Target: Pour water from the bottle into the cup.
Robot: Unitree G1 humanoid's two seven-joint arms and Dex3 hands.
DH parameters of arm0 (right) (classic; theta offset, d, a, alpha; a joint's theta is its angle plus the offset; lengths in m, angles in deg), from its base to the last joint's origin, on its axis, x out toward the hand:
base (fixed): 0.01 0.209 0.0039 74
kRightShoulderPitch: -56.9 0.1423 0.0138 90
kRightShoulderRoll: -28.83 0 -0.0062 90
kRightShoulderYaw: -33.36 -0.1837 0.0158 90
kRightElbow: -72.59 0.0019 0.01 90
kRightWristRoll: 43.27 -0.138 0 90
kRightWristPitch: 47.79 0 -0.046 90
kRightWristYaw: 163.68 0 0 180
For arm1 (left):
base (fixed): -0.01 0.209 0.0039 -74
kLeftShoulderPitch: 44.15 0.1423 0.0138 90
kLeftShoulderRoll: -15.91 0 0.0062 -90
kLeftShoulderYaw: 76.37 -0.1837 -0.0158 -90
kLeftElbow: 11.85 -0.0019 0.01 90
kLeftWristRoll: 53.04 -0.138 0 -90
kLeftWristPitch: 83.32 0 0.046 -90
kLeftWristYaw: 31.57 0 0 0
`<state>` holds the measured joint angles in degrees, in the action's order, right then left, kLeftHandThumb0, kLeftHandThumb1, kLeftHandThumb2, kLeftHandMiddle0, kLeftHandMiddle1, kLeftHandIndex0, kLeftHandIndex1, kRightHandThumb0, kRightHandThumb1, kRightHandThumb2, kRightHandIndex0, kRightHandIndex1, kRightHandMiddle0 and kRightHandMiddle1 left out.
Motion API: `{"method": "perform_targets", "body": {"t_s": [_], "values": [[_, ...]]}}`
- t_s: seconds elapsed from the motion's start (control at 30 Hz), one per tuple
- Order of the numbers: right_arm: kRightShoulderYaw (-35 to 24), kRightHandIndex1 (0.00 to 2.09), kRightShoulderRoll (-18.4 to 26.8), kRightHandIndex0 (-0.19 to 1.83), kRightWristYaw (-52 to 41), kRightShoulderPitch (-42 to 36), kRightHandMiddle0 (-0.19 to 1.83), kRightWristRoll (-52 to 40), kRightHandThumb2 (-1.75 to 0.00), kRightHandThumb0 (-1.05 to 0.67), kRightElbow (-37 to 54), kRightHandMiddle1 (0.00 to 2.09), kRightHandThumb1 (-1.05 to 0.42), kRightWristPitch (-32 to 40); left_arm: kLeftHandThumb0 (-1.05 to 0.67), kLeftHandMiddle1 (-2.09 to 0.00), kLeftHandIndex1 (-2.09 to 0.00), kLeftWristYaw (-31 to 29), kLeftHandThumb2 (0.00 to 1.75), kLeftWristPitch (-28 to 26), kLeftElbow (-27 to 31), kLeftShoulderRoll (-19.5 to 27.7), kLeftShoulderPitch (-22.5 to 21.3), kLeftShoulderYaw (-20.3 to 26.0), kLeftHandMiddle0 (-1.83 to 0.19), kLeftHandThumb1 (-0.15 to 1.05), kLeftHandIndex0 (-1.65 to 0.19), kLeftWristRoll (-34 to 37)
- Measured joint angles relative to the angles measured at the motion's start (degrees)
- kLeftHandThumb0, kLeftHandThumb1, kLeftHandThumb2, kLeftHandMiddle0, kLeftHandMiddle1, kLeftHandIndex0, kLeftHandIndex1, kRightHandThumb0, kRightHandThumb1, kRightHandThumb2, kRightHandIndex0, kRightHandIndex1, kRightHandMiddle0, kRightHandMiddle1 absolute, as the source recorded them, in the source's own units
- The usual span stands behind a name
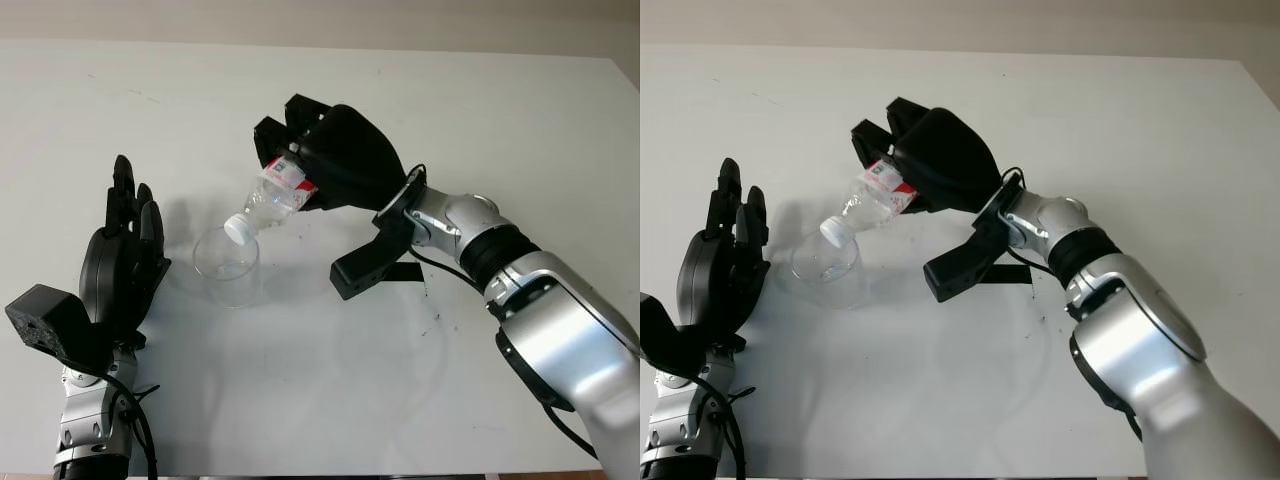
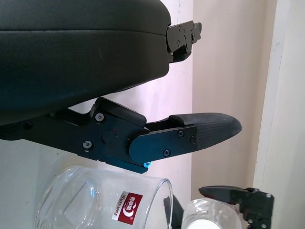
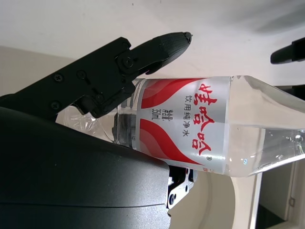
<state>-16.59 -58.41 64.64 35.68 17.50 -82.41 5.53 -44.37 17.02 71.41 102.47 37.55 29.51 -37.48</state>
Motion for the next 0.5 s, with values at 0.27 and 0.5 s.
{"method": "perform_targets", "body": {"t_s": [0.27, 0.5], "values": [[2.4, 2.09, 0.6, 1.12, 4.4, 0.7, 0.81, 2.7, -0.3, -0.49, -0.1, 2.09, -1.05, 3.1, -0.75, -0.02, 0.0, 0.0, 0.57, 0.0, 0.0, 0.0, 0.0, 0.0, 0.19, 1.05, 0.19, 0.0], [3.1, 2.09, 1.0, 1.14, 6.4, 1.7, 0.8, 3.8, -0.34, -0.5, 0.0, 2.09, -1.05, 4.8, -0.75, -0.01, 0.0, 0.2, 0.58, 0.0, 0.0, -0.4, 0.0, 0.0, 0.19, 1.05, 0.19, 0.0]]}}
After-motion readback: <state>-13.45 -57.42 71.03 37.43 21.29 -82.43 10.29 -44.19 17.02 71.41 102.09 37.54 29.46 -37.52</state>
